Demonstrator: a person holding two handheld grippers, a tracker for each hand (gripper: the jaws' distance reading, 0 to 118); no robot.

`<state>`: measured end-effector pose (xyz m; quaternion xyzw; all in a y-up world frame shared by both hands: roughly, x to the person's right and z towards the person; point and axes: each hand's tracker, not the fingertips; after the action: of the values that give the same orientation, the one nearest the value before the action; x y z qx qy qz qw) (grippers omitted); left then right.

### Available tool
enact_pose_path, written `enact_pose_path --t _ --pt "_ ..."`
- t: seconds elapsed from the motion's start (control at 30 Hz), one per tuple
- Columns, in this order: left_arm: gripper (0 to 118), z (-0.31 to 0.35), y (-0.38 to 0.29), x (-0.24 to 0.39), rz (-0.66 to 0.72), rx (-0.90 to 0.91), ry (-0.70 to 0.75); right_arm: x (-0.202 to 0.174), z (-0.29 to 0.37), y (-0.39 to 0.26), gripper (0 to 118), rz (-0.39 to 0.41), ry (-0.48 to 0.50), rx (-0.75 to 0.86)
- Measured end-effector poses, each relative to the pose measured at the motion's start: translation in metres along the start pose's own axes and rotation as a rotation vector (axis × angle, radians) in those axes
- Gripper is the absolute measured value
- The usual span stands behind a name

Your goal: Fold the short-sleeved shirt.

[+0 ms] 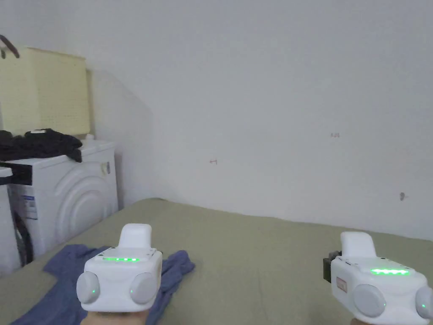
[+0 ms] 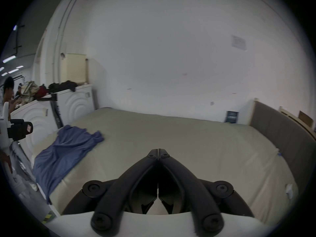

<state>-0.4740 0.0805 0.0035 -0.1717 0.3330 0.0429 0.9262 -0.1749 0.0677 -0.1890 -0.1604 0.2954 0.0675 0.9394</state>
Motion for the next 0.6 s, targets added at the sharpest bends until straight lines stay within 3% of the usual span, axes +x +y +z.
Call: enact_pose_path --t 0.13,0.3,0.43,0.6 --pt "0 0.002 -0.018 -0.078 0.036 -0.049 0.133 -0.068 -0.038 -0.006 0 0.030 0.146 -0.023" --pt "0 0.019 -0.032 -0.132 0.073 -0.069 0.211 -0.123 -0.058 -0.012 0 0.099 0.256 -0.033" --pt "0 0.001 -0.035 -0.144 0.058 -0.100 0.201 -0.130 -0.085 -0.024 0 0.116 0.276 -0.050" --pt "0 -0.059 -0.032 -0.128 0.015 -0.205 0.065 -0.106 -0.099 -0.025 0 0.142 0.261 -0.067"
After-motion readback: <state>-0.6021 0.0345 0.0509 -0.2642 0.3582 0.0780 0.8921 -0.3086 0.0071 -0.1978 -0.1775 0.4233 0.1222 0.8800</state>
